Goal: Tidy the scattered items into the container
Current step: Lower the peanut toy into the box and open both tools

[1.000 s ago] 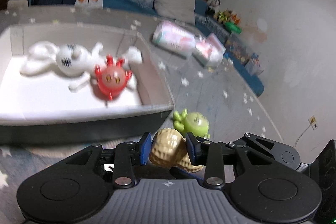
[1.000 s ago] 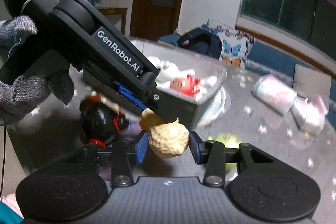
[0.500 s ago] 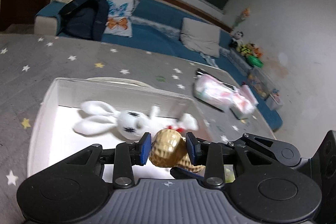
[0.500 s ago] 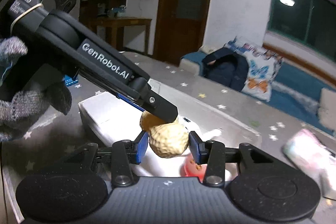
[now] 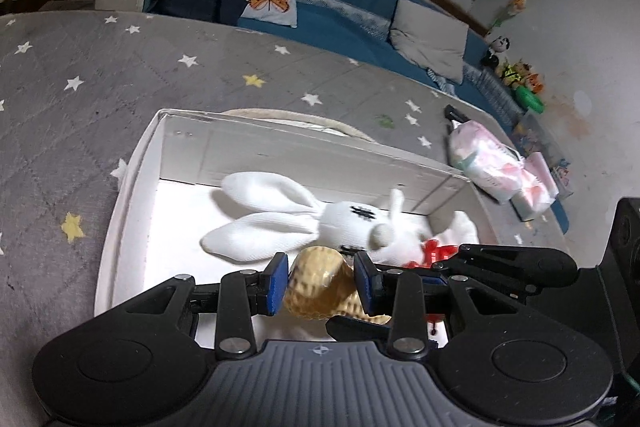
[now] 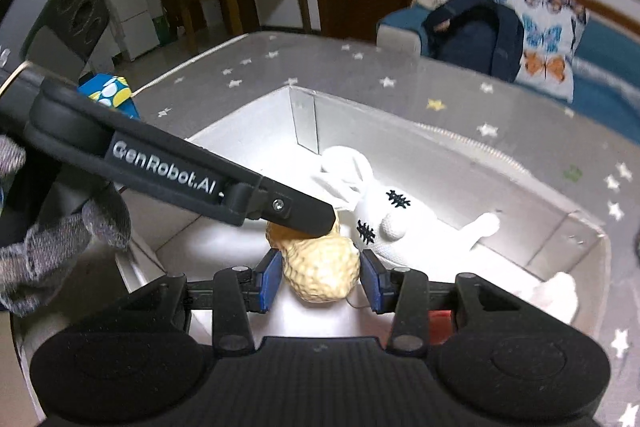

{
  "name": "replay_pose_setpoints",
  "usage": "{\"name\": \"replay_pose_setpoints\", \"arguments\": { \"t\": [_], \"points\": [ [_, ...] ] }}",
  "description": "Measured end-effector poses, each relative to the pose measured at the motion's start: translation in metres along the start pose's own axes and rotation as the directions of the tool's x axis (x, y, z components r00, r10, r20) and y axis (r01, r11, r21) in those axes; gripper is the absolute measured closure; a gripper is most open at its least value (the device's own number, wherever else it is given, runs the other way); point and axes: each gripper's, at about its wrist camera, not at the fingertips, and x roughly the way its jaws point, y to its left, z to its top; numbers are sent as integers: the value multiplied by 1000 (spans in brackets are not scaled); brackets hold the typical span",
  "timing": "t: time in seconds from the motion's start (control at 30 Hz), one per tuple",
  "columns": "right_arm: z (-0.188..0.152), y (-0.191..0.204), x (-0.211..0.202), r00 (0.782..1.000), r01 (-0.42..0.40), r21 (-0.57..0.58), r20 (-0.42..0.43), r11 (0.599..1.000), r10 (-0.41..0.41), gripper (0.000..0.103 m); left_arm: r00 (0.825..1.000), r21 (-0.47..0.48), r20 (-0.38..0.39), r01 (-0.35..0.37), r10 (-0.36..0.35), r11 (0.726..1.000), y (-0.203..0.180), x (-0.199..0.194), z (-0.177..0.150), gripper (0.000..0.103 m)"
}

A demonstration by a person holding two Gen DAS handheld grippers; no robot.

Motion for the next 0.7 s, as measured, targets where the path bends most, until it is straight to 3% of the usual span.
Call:
{"name": "replay_pose_setpoints", "arguments": {
  "t": [0.3,0.7],
  "points": [
    [8,16,11,995,24,-11,-101,1000,-25,62,1000,-5,-19,-18,18,1000,9,7,0,65],
    [23,27,28,991,40,-15,-128,999,-42,62,998,11,17,-61,61,998,10,0,3,65]
  ]
}}
